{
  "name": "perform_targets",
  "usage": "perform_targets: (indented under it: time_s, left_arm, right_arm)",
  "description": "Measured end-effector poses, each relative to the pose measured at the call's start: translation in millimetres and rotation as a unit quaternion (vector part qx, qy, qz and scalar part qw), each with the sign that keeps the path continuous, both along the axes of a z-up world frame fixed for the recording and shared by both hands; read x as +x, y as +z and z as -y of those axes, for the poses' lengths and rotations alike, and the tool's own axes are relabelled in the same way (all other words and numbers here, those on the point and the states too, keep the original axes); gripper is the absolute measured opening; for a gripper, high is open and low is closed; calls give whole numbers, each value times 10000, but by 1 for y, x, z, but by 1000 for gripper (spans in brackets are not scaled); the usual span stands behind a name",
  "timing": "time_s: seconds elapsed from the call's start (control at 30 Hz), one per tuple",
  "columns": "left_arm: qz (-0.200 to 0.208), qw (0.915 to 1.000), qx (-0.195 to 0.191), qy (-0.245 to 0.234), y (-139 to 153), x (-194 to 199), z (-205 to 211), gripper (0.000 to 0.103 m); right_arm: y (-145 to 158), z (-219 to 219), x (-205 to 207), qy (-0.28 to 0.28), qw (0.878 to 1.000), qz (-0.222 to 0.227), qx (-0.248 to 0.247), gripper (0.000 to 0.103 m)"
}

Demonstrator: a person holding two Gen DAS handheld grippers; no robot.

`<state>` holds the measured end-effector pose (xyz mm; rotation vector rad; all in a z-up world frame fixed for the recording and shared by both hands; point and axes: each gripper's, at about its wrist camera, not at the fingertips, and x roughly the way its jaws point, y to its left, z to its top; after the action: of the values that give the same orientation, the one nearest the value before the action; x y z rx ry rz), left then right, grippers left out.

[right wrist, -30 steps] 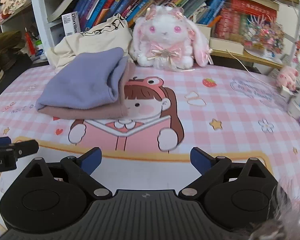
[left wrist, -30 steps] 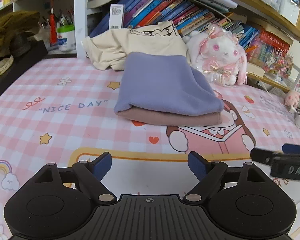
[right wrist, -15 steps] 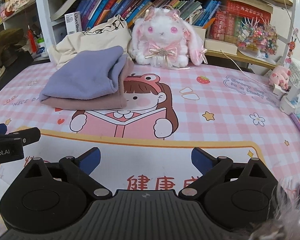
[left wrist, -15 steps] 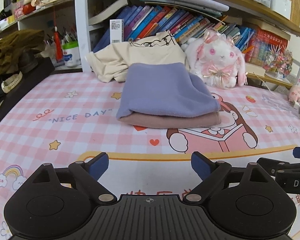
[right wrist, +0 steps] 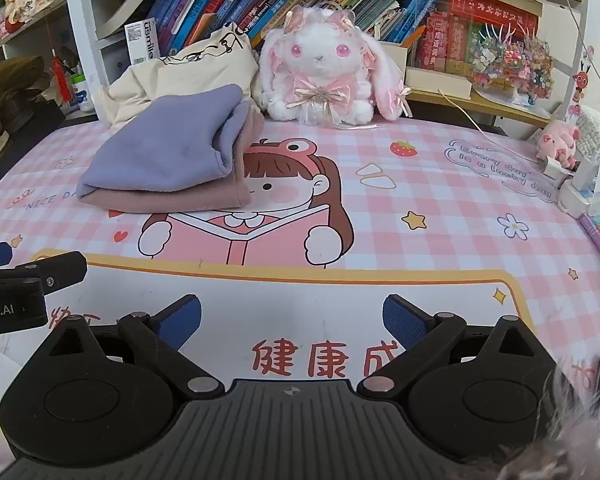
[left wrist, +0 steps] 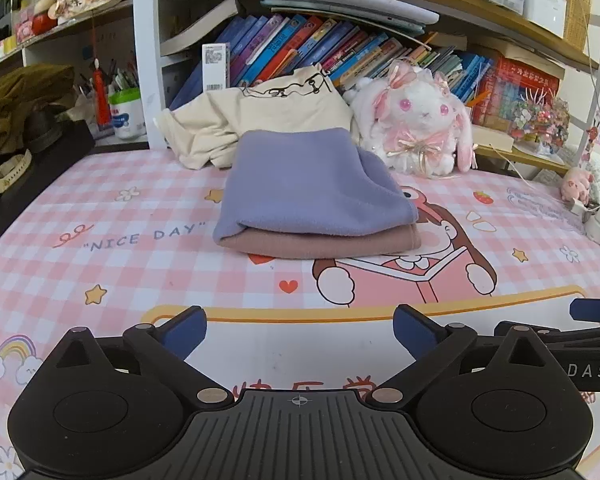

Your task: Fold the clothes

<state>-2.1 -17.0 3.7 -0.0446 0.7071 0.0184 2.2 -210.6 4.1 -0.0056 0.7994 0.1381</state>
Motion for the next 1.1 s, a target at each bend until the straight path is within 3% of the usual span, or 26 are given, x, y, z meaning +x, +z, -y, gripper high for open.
perform_targets:
  time_s: [1.1]
  left_arm:
    - [-186, 9998, 34, 33, -4, 10, -1, 103]
  right_arm:
    - [-6, 1, 8, -76, 9998, -200, 13, 99]
